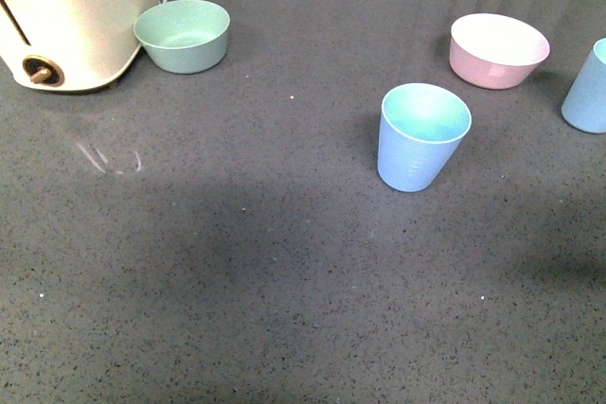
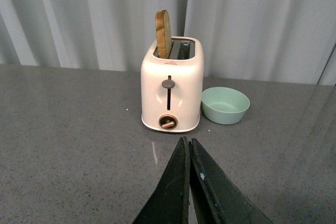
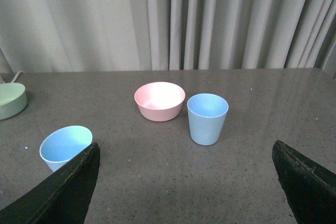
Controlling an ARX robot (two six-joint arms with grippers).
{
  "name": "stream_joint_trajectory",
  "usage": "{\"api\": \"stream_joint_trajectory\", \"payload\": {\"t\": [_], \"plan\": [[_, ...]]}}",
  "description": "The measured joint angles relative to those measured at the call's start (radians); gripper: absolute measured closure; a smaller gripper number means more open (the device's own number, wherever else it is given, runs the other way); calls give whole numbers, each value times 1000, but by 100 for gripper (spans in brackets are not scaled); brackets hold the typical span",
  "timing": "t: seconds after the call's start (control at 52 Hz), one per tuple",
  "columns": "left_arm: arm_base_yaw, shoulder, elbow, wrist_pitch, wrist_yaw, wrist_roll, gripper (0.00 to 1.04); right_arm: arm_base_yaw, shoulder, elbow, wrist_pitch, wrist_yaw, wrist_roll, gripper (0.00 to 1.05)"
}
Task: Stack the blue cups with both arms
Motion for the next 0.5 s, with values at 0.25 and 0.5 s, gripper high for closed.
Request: {"api": "stream_joint_trajectory", "payload": {"t": [0.25,0.5], "plan": [[0,0,0,0,0,0,88,0,0,0,0,0,0,9],[0,0,0,0,0,0,49,0,0,0,0,0,0,9]]}}
